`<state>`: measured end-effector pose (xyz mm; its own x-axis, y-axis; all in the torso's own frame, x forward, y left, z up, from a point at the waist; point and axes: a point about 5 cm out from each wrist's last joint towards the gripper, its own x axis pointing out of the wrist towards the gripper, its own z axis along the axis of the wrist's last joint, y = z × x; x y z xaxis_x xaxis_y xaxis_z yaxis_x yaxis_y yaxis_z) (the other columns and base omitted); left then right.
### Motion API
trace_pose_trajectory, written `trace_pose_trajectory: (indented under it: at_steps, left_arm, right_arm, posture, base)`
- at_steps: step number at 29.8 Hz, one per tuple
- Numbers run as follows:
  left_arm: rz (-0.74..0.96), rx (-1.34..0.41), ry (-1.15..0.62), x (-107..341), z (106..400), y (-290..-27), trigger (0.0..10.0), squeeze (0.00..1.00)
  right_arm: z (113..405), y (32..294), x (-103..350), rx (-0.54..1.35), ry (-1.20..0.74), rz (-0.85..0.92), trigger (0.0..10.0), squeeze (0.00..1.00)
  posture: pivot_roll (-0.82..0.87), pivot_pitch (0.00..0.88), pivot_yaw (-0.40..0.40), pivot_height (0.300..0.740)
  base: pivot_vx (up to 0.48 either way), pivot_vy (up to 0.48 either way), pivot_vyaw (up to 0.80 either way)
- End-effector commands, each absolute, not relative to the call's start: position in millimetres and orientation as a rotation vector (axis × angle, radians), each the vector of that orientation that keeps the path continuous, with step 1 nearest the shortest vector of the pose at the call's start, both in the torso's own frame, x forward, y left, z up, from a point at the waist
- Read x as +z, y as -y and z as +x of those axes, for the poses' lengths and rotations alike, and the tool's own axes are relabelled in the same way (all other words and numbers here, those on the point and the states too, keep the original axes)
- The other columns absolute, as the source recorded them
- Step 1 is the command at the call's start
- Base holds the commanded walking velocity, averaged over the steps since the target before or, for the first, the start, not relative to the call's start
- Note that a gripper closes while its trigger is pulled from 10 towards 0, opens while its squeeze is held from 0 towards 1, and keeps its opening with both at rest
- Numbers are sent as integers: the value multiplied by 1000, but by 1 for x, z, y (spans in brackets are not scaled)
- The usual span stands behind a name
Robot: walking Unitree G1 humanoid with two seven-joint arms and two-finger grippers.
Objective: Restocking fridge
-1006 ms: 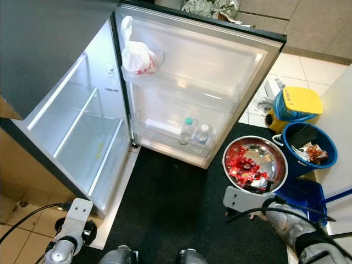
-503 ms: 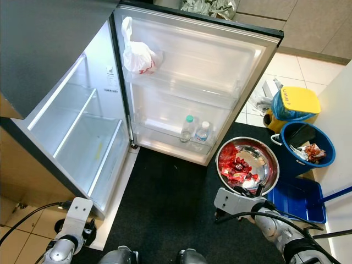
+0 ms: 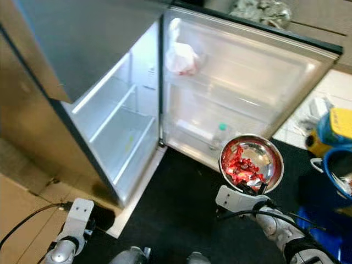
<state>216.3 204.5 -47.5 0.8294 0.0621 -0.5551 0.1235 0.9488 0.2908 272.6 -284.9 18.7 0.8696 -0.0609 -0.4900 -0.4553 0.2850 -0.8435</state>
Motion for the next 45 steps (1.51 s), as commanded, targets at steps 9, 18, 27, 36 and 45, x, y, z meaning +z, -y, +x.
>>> trace_pose_trajectory:
  at_steps: [9, 18, 27, 36, 45]
  left_arm:
    - [334, -36, -635, -54, 207, -205, 10000, 0]
    - [338, -35, -637, -54, 208, -205, 10000, 0]
    - [346, -33, -643, -54, 208, -205, 10000, 0]
    - [350, -31, -649, -55, 207, -206, 10000, 0]
    - [356, -29, -658, -56, 206, -206, 10000, 0]
  right_arm:
    - [273, 286, 20, 254, -464, -1262, 10000, 0]
    - [273, 285, 20, 253, -467, -1260, 10000, 0]
    - [273, 285, 20, 255, -468, -1258, 10000, 0]
    - [273, 285, 19, 258, -469, -1258, 10000, 0]
    - [272, 285, 20, 259, -470, -1258, 10000, 0]
  posture:
    - [-31, 164, -31, 740]
    - [-30, 164, -29, 740]
    - [-29, 164, -29, 740]
    - [-30, 167, -29, 740]
    - [-29, 170, -31, 740]
  base:
    - [0, 0, 800]
    - [0, 0, 800]
    - [0, 0, 800]
    - [0, 0, 797]
    - [0, 0, 794]
